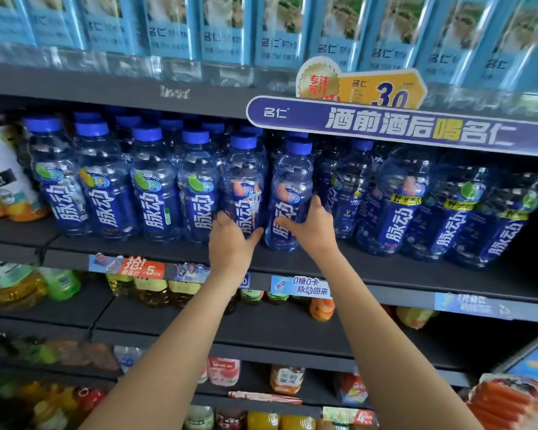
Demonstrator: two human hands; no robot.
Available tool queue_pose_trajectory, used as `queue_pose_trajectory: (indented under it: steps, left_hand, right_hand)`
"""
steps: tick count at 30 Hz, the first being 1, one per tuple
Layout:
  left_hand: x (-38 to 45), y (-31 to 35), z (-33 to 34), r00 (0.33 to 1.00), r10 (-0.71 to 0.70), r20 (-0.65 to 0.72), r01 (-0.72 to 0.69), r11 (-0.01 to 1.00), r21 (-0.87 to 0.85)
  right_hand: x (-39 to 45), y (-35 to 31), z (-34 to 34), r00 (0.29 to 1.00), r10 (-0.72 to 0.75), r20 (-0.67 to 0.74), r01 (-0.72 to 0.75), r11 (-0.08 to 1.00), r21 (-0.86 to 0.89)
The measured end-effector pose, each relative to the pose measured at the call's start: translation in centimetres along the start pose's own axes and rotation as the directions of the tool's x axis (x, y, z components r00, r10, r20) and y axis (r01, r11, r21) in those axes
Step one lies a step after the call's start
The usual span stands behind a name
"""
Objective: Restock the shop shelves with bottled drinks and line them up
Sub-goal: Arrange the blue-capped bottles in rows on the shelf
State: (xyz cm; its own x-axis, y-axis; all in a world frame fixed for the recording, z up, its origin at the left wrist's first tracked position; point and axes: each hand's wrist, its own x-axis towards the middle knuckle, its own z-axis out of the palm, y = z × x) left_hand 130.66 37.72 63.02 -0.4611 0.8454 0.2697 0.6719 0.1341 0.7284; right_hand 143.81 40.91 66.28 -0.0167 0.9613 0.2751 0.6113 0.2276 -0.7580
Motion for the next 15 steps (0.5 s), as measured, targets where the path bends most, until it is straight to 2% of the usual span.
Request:
queue_pose_trajectory:
  steps: [4,15]
  left_hand:
    - [0.5,-0.3,0.0,1.000,-0.001,-0.008,0.001,0.997,0.076]
    - [1.8,-1.5,-2.6,0.985,0.090,0.145,-0.118,0.973,0.199]
  right_hand:
    - [0.0,-0.4,-0.3,0.999,0.016,0.039,-0.015,1.000,-0.020]
    - [-0.3,-0.9,0.1,0.998,0.050,0.050,-0.048,0.998,-0.029]
